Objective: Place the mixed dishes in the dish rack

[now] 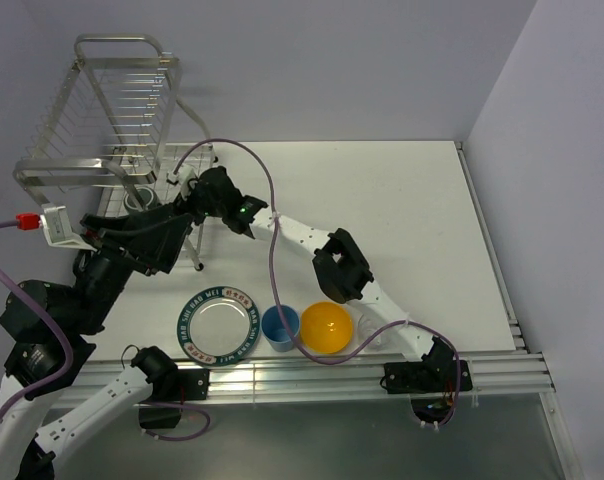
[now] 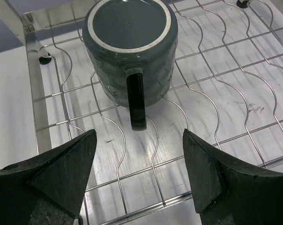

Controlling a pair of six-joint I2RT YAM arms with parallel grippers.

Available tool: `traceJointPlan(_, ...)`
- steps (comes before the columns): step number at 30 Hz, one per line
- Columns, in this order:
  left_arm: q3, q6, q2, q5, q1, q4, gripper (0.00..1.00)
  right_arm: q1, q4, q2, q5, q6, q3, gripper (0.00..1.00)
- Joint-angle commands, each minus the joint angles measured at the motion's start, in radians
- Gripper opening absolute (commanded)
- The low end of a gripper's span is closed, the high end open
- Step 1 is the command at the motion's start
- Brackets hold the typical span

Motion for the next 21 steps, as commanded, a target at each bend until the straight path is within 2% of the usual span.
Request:
traceJointPlan(1, 0.002, 0.0, 0.016, 0.005, -0.001, 0.018, 0.88, 0.01, 0.108, -0.084, 0.008, 0.042, -0.019, 0.82)
traceJointPlan(3, -0.007, -0.003, 0.014, 0.007, -0.003, 0.032, 0.88, 0.008, 0.117, -0.085, 0.009, 0.083, -0.01, 0.82)
traceJointPlan(6, -0.01, 0.0, 0.017, 0.005, -0.003, 0.035, 0.88, 0.01, 0.149, -0.085, -0.005, 0.166, -0.016, 0.75)
traceJointPlan(8, -0.006, -0.001, 0.02, -0.001, -0.003, 0.021, 0.88, 0.008, 0.163, -0.079, -0.014, 0.224, -0.013, 0.58)
traceJointPlan(9, -0.004, -0.003, 0.02, -0.002, -0.003, 0.022, 0.88, 0.01, 0.166, -0.075, -0.003, 0.246, -0.014, 0.46)
traceJointPlan(10, -0.007, -0.001, 0.019, -0.001, -0.001, 0.024, 0.88, 0.009, 0.172, -0.072, 0.0, 0.284, -0.014, 0.27)
traceJointPlan(13, -0.004, 0.0, 0.016, -0.002, -0.001, 0.022, 0.88, 0.005, 0.173, -0.073, 0.052, 0.365, -0.03, 0.0)
traceJointPlan(17, -0.007, -0.003, 0.007, -0.004, -0.001, 0.022, 0.88, 0.002, 0.199, -0.076, 0.156, 0.459, -0.067, 0.0)
traceJointPlan(21, -0.01, -0.007, 0.005, 0.001, -0.003, 0.018, 0.88, 0.002, 0.199, -0.024, 0.198, 0.544, -0.01, 0.0)
